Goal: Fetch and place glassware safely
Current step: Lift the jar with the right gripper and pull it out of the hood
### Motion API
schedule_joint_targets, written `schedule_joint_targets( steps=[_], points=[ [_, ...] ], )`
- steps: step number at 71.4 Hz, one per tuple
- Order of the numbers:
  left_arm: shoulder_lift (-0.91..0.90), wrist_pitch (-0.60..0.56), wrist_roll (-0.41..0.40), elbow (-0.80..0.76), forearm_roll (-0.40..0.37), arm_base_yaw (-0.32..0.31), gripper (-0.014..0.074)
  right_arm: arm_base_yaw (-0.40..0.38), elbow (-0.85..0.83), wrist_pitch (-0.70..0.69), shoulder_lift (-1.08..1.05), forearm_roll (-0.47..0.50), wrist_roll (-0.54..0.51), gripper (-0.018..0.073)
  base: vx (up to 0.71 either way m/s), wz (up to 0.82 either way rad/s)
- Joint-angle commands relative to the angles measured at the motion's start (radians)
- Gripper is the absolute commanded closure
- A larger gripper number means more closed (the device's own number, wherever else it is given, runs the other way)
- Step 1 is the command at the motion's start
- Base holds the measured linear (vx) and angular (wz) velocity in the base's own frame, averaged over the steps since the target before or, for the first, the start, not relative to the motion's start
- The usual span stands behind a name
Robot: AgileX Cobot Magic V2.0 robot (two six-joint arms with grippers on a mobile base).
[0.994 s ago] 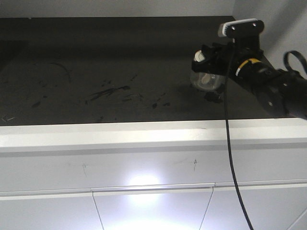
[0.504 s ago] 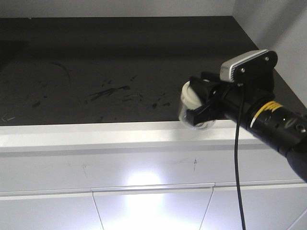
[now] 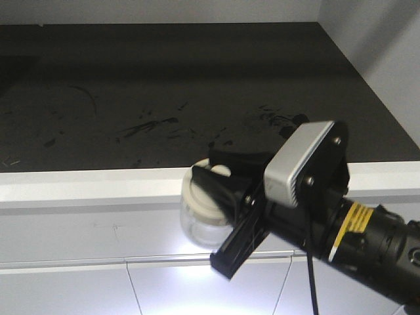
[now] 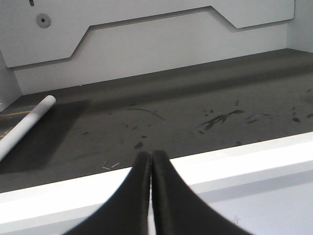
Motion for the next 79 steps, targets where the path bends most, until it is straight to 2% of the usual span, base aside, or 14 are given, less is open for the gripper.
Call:
schedule_joint_targets(
  steps=[1,11,18,79],
  points=[
    [0.012,-0.065,0.0,-0.026,-0.009,-0.004,0.0603,0.049,-0.027,-0.079,-0.031,0.007,0.006,0.0563,0.0,0.0],
    [0.012,-0.065,0.0,-0.026,-0.009,-0.004,0.0603,0.112,-0.027,-0.086,-0.032,0.007,0.006,0.0563,0.0,0.0],
    [0.012,-0.065,0.0,-0.026,-0.009,-0.004,0.0603,0.121,-0.027,-0.09,-0.032,0.007,0.006,0.0563,0.0,0.0],
    [0.012,-0.065,0.0,-0.026,-0.009,-0.004,0.0603,0.122,-0.027,-0.097,-0.032,0.007,0.005,0.0563,0.0,0.0]
  ],
)
